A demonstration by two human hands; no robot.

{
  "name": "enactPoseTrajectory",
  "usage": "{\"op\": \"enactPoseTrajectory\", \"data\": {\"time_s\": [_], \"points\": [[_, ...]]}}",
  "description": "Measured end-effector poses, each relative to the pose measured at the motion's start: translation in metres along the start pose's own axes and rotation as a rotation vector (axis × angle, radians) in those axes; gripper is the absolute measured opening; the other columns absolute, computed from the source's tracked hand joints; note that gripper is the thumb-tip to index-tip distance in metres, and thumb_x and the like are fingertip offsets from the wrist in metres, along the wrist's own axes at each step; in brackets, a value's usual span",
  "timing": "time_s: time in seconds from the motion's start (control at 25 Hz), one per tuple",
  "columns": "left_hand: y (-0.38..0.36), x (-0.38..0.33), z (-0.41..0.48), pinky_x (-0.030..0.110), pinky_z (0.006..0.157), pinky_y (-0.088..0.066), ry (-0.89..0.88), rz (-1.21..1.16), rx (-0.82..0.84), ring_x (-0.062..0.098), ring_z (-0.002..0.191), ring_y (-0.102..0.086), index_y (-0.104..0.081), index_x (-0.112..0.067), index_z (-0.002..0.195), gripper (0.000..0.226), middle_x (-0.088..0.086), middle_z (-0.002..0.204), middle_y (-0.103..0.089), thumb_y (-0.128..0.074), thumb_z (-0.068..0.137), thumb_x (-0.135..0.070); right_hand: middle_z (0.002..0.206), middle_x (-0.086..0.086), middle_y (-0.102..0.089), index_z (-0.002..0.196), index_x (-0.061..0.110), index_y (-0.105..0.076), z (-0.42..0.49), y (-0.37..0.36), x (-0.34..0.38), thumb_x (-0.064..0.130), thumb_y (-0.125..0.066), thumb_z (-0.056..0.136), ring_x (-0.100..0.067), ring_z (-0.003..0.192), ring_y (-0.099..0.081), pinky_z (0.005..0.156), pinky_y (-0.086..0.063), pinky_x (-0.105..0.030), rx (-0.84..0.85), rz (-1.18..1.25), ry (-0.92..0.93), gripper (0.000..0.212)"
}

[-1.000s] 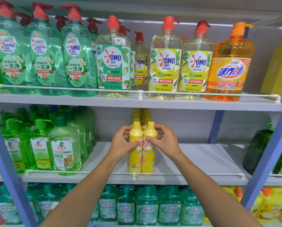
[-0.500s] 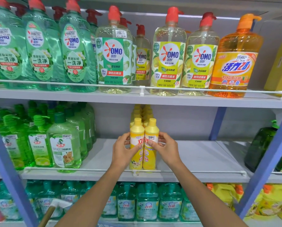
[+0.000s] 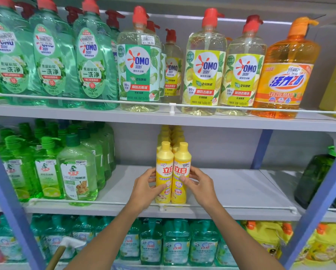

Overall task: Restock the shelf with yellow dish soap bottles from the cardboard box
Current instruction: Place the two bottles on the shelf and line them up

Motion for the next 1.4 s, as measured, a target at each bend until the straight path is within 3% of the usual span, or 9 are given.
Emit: {"op": "enactPoseTrajectory", "data": {"time_s": [0.08, 0.24, 0.52, 0.72, 1.08, 1.4], "points": [[0.001, -0.001, -0.001, 0.016, 0.084, -0.057, -0.002, -0.011, 0.021, -0.006, 0.102, -0.064, -0.059, -0.030, 0.125, 0.057, -0.017, 0.114, -0.070, -0.087, 0.076, -0.018, 0.118, 0.012, -0.070, 0.128, 0.026, -0.062, -0.004, -0.002, -0.004, 0.029, -0.083, 0.081, 0.002, 0.105, -0.065, 0.089, -0.058, -0.024, 0.004, -0.007, 0.005, 0.052], [-0.004, 0.006, -0.008, 0.018, 0.081, -0.057, 0.025, -0.038, -0.101, 0.000, 0.101, -0.066, -0.058, -0.024, 0.119, 0.060, -0.016, 0.109, -0.068, -0.092, 0.069, -0.019, 0.117, 0.013, -0.069, 0.125, 0.026, -0.061, -0.011, -0.010, -0.012, 0.035, -0.088, 0.075, 0.000, 0.104, -0.066, 0.087, -0.058, -0.024, -0.127, -0.059, 0.005, 0.058], [0.001, 0.014, -0.008, 0.012, 0.076, -0.055, 0.036, -0.023, -0.091, -0.004, 0.099, -0.065, -0.059, -0.023, 0.125, 0.060, -0.012, 0.110, -0.069, -0.089, 0.073, -0.015, 0.119, 0.013, -0.067, 0.129, 0.025, -0.060, -0.015, -0.010, -0.021, 0.033, -0.086, 0.077, 0.000, 0.106, -0.064, 0.090, -0.057, -0.024, -0.031, -0.131, -0.015, 0.058], [-0.003, 0.022, -0.010, 0.022, 0.083, -0.059, 0.060, -0.008, -0.131, 0.000, 0.100, -0.066, -0.062, -0.019, 0.122, 0.059, -0.013, 0.107, -0.069, -0.091, 0.070, -0.013, 0.113, 0.012, -0.070, 0.124, 0.026, -0.061, -0.017, -0.015, -0.029, 0.031, -0.088, 0.076, 0.002, 0.102, -0.064, 0.088, -0.056, -0.019, -0.042, -0.149, -0.037, 0.055], [-0.007, 0.021, -0.012, 0.013, 0.078, -0.052, 0.065, 0.038, -0.098, -0.005, 0.100, -0.061, -0.060, -0.020, 0.126, 0.057, -0.012, 0.108, -0.068, -0.087, 0.075, -0.016, 0.114, 0.009, -0.071, 0.126, 0.021, -0.063, -0.016, -0.019, -0.031, 0.029, -0.087, 0.076, -0.001, 0.102, -0.065, 0.089, -0.056, -0.021, -0.048, -0.159, -0.046, 0.056], [-0.006, 0.023, -0.011, 0.037, 0.092, -0.059, 0.065, 0.048, -0.113, 0.004, 0.102, -0.064, -0.060, -0.017, 0.126, 0.058, -0.005, 0.113, -0.070, -0.088, 0.075, -0.016, 0.113, 0.010, -0.071, 0.127, 0.022, -0.064, -0.018, -0.021, -0.025, 0.030, -0.087, 0.077, 0.001, 0.100, -0.065, 0.090, -0.054, -0.019, -0.054, -0.207, -0.072, 0.056]]}}
Point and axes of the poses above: each hand's wrist, its own z-axis towards the middle knuckle, its own y-axis out of the back of the hand, x = y × z, the point moved 9 cm from there along z, towards the middle knuckle
